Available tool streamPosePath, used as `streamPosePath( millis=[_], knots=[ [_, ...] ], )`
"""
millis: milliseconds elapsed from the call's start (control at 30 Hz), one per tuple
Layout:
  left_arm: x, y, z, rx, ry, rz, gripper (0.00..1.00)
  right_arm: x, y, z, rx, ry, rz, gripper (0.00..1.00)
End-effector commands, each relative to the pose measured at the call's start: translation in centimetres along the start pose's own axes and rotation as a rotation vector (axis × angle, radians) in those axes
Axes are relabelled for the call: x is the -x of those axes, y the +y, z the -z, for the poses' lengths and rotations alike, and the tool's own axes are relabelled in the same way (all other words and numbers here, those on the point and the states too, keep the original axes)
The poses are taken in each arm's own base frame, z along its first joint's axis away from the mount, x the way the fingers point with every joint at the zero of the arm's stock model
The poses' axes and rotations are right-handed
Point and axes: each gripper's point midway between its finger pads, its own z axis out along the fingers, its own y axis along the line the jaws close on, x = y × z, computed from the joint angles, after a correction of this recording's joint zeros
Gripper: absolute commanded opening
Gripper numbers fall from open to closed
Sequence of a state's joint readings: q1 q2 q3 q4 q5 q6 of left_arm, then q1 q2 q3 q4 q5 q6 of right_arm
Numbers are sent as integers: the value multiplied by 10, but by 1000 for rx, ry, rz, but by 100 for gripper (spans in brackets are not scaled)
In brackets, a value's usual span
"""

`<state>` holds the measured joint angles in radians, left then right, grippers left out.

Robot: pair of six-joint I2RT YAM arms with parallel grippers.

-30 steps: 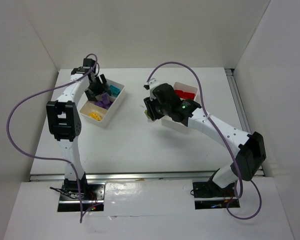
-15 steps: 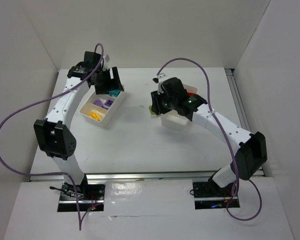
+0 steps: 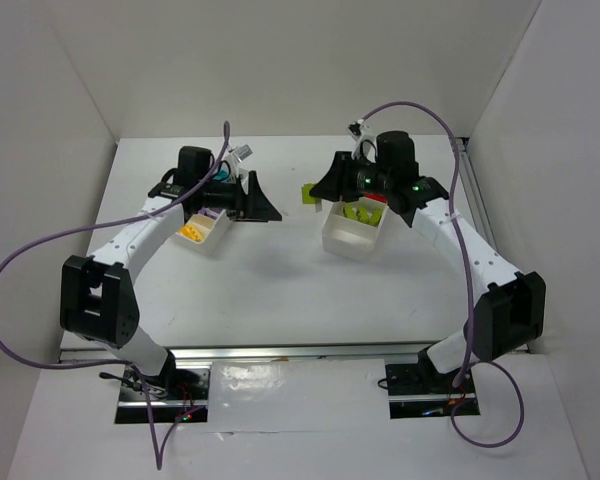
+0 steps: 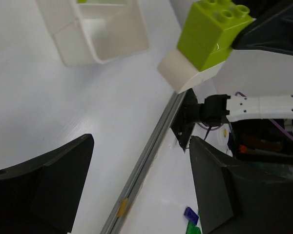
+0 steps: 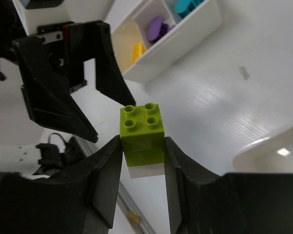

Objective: Sort the legos into containers by color

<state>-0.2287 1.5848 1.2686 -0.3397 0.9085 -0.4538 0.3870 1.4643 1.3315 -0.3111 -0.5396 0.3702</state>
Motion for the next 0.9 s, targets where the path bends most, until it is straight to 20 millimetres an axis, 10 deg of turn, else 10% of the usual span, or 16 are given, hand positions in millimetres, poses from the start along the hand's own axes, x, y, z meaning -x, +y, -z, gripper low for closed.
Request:
streamPosePath(
  millis=[0, 867],
  knots=[
    [14, -58, 6, -225, -48, -216, 90, 23, 50, 18, 243, -58, 3, 15],
    [18, -105, -4, -475, -39, -359, 73, 17, 54, 13, 372, 2, -65, 15]
  ],
)
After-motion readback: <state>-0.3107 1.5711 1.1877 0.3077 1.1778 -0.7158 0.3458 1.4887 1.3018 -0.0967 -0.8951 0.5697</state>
